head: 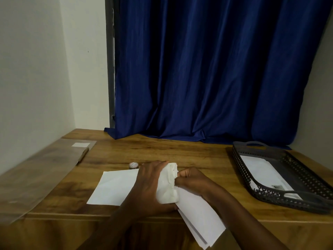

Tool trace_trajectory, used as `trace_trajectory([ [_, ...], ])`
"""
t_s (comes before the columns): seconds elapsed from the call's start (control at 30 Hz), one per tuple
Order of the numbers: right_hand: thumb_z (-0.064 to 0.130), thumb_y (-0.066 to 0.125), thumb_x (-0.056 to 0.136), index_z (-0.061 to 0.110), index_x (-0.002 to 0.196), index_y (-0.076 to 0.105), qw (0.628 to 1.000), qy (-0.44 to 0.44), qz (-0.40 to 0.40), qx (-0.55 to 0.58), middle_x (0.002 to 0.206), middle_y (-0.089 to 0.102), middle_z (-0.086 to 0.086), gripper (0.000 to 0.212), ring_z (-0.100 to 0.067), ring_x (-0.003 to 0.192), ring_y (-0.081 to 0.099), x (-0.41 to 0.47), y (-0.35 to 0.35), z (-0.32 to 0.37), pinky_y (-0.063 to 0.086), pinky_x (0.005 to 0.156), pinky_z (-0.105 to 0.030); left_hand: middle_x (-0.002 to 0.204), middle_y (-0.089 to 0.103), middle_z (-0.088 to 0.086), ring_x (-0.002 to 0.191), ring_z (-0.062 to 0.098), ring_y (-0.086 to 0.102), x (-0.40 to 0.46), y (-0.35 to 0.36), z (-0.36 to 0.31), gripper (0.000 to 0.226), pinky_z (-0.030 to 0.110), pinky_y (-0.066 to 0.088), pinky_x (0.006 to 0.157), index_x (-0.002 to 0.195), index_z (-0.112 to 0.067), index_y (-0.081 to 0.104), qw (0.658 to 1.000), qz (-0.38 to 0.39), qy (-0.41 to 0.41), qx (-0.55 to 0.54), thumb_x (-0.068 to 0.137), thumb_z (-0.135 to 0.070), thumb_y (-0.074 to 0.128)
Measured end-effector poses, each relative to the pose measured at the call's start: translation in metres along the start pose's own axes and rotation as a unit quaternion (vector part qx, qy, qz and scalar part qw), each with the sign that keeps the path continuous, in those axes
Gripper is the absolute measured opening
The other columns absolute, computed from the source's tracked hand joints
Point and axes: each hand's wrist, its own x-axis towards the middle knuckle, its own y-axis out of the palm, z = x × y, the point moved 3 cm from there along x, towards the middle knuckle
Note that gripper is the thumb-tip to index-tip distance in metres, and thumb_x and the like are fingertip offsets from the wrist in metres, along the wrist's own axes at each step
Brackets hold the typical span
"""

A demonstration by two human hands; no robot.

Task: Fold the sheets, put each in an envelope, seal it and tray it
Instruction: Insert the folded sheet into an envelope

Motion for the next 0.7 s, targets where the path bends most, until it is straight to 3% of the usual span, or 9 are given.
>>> trace_trajectory([
  [0.1, 0.050, 0.081, 0.060, -0.011, 0.091, 0.070, 1.000, -0.014, 0.006, 0.000, 0.092, 0.076, -0.019, 0.069, -0.020, 0.081, 0.063, 0.003, 0.003, -0.002, 0.049, 0.075, -0.033, 0.152, 0.037, -0.001, 0.139, 0.015, 0.034, 0.002, 0.012, 0.006, 0.114, 0.048, 0.032, 0.116, 0.154, -0.020, 0.030, 0.999, -0.008, 0.037, 0.039, 0.066, -0.078, 0.071],
  [0.23, 0.022, 0.080, 0.079, -0.007, 0.097, 0.074, 0.999, -0.014, 0.016, -0.042, 0.103, 0.076, -0.015, 0.035, -0.017, 0.089, 0.068, 0.005, 0.006, -0.005, 0.053, 0.080, -0.031, 0.151, 0.039, 0.002, 0.137, 0.019, 0.037, 0.001, 0.015, 0.009, 0.110, 0.051, 0.035, 0.113, 0.152, -0.014, 0.035, 0.998, -0.017, 0.056, 0.038, 0.066, -0.070, 0.077],
  [0.33, 0.003, 0.073, 0.083, 0.001, 0.088, 0.073, 0.998, -0.027, 0.000, -0.052, 0.091, 0.073, -0.007, 0.005, -0.013, 0.086, 0.066, 0.009, 0.012, -0.005, 0.052, 0.079, -0.029, 0.147, 0.042, 0.001, 0.135, 0.018, 0.040, 0.002, 0.009, 0.003, 0.110, 0.052, 0.031, 0.114, 0.151, -0.017, 0.037, 0.994, -0.036, 0.079, 0.060, 0.064, -0.073, 0.074],
  [0.4, -0.005, 0.066, 0.089, 0.011, 0.078, 0.064, 0.996, -0.031, 0.002, -0.079, 0.083, 0.063, -0.001, 0.019, -0.009, 0.079, 0.060, 0.011, 0.018, 0.000, 0.050, 0.079, -0.028, 0.148, 0.041, 0.000, 0.137, 0.018, 0.039, 0.000, 0.012, 0.004, 0.112, 0.053, 0.031, 0.115, 0.152, -0.019, 0.035, 0.994, -0.032, 0.082, 0.062, 0.063, -0.075, 0.073],
  [0.5, 0.000, 0.068, 0.089, 0.018, 0.078, 0.062, 0.992, -0.029, 0.002, -0.121, 0.077, 0.057, 0.006, 0.022, -0.006, 0.073, 0.057, 0.010, 0.024, 0.007, 0.055, 0.075, -0.026, 0.149, 0.039, -0.002, 0.139, 0.017, 0.039, -0.004, 0.017, 0.010, 0.111, 0.051, 0.024, 0.119, 0.152, -0.017, 0.035, 0.994, -0.044, 0.079, 0.060, 0.066, -0.075, 0.071],
  [0.6, 0.006, 0.074, 0.087, 0.007, 0.099, 0.074, 0.994, -0.037, 0.008, -0.100, 0.079, 0.064, 0.011, 0.012, 0.003, 0.067, 0.060, 0.004, 0.017, 0.009, 0.048, 0.060, -0.007, 0.143, 0.046, -0.001, 0.131, 0.018, 0.047, -0.002, 0.011, 0.006, 0.105, 0.038, 0.009, 0.124, 0.148, -0.015, 0.041, 0.989, -0.079, 0.100, 0.074, 0.067, -0.073, 0.073],
  [0.67, 0.019, 0.080, 0.085, 0.014, 0.084, 0.076, 0.996, -0.032, 0.015, -0.088, 0.073, 0.069, 0.012, 0.006, 0.005, 0.065, 0.064, -0.004, 0.006, 0.009, 0.046, 0.057, -0.009, 0.140, 0.051, -0.002, 0.128, 0.017, 0.050, -0.002, 0.004, 0.000, 0.103, 0.041, 0.012, 0.124, 0.146, -0.015, 0.045, 0.989, -0.089, 0.104, 0.060, 0.067, -0.073, 0.076],
  [0.7, 0.026, 0.081, 0.084, 0.017, 0.075, 0.075, 0.995, -0.031, 0.016, -0.096, 0.072, 0.070, 0.012, 0.014, 0.004, 0.065, 0.064, -0.007, -0.001, 0.009, 0.046, 0.059, -0.012, 0.141, 0.049, -0.004, 0.130, 0.015, 0.047, -0.001, 0.002, 0.000, 0.104, 0.046, 0.018, 0.123, 0.147, -0.018, 0.042, 0.992, -0.075, 0.090, 0.035, 0.067, -0.076, 0.075],
])
